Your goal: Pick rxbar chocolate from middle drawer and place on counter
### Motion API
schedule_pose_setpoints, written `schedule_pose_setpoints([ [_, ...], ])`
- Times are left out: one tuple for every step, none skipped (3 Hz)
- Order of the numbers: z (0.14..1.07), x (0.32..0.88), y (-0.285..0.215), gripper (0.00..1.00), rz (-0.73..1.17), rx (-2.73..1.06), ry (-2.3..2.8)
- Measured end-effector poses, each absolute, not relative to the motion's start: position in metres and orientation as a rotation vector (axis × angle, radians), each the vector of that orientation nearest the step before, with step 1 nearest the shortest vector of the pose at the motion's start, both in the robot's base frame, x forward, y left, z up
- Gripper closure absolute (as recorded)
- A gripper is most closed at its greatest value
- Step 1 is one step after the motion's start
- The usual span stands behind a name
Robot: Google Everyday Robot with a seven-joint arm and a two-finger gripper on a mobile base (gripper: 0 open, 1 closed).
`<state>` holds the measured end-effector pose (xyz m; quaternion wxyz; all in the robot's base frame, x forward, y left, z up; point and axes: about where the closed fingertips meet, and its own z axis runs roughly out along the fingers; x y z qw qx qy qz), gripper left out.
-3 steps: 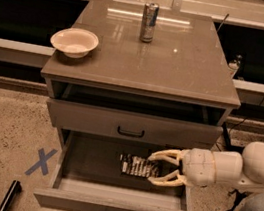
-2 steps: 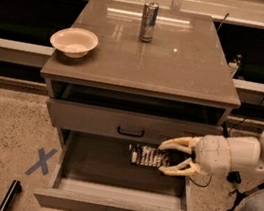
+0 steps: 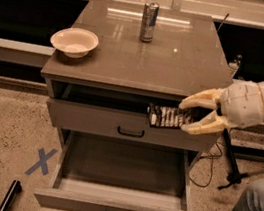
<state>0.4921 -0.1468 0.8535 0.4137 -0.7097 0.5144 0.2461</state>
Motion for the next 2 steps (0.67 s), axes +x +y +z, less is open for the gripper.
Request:
schedule_pose_setpoints([
  [0.883, 0.526, -0.152, 1.0, 0.629, -1.799, 1.374],
  [0.902, 0.586, -0.147, 1.0, 0.714, -1.717, 1.435],
])
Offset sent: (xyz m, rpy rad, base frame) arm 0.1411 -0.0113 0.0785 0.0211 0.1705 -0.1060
